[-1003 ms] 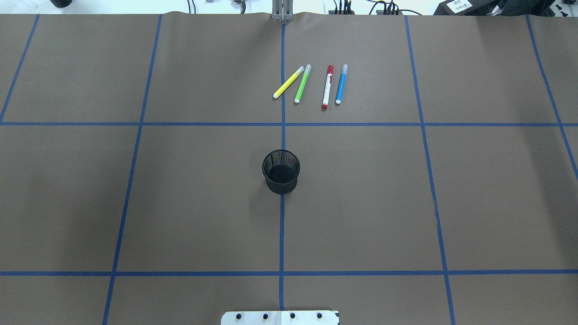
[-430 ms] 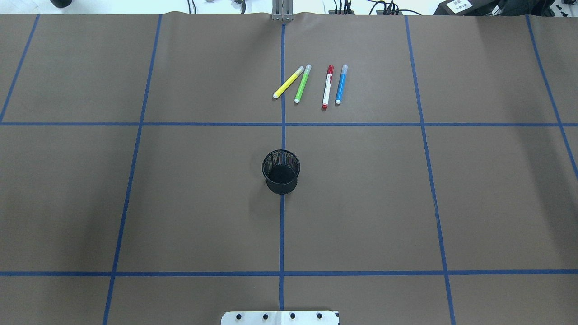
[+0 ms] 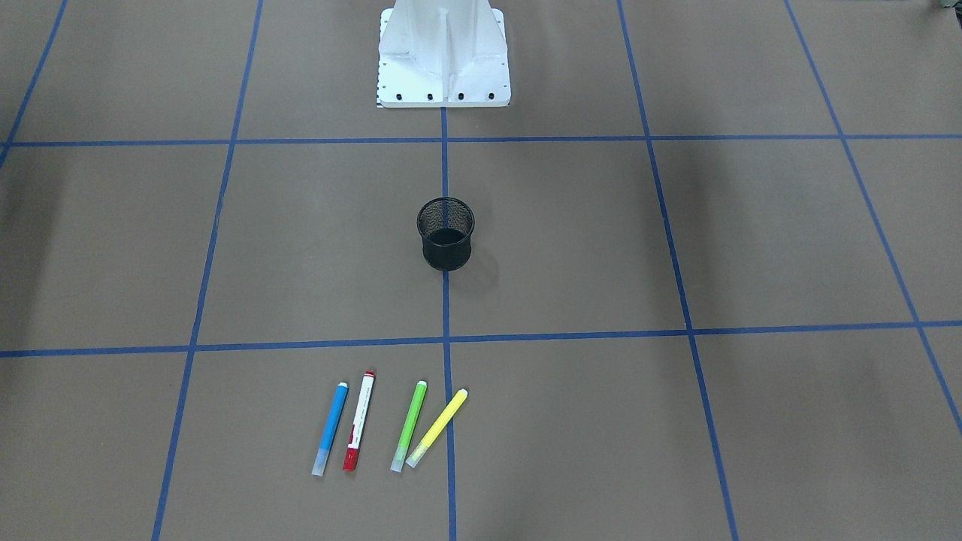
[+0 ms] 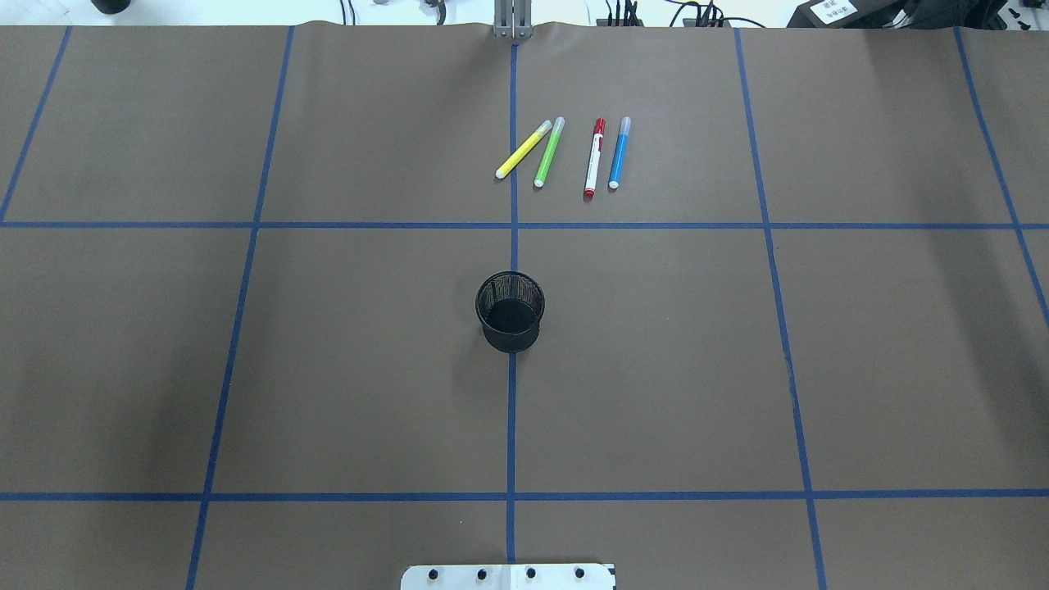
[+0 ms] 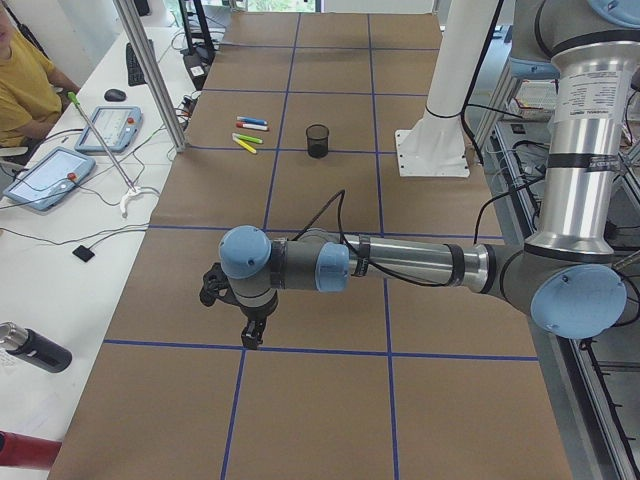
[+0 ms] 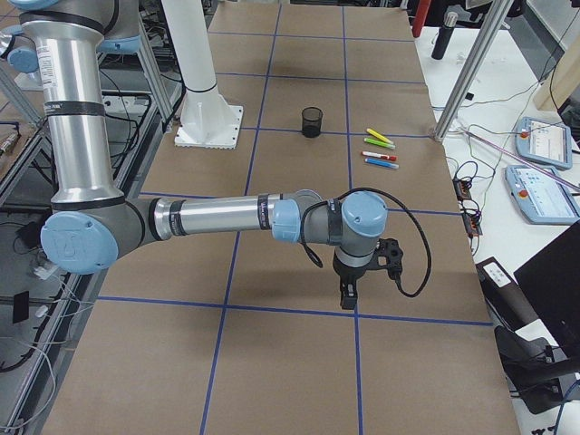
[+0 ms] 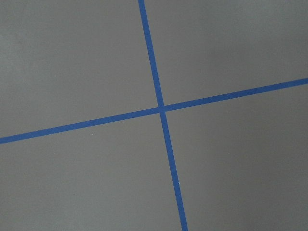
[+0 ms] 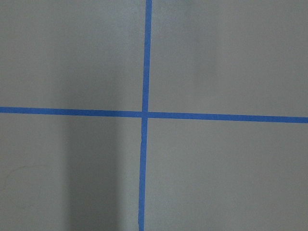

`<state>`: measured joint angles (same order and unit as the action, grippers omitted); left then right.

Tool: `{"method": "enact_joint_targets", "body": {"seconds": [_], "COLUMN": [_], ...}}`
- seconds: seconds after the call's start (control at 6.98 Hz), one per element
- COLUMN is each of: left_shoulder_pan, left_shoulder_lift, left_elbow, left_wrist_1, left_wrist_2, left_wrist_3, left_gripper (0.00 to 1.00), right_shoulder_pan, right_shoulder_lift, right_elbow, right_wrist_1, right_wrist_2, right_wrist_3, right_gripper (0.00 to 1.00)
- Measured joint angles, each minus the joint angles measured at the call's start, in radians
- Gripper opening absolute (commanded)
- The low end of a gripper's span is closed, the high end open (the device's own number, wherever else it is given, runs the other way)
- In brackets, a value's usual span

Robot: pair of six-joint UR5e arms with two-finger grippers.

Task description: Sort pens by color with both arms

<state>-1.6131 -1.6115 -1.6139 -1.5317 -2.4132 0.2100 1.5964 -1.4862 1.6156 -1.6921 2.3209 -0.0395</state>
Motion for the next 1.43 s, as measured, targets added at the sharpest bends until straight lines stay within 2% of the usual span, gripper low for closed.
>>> {"method": "enact_joint_targets", "body": {"seconds": [1.43], "left_shoulder_pan": [-0.017], "left_shoulder_lift": [0.028], "left_elbow": [-0.04], "left_wrist_1": [-0.019], "left_wrist_2": [0.005], "left_wrist_3": [-0.005], "left_gripper": [1.0], "right_shoulder_pan": [-0.026], "right_shoulder_lift": [0.01], "right_elbow": [0.047], "right_wrist_1": [0.0], "right_wrist_2": [0.001], "right_wrist_3": [0.0], "right_gripper": [1.0]}}
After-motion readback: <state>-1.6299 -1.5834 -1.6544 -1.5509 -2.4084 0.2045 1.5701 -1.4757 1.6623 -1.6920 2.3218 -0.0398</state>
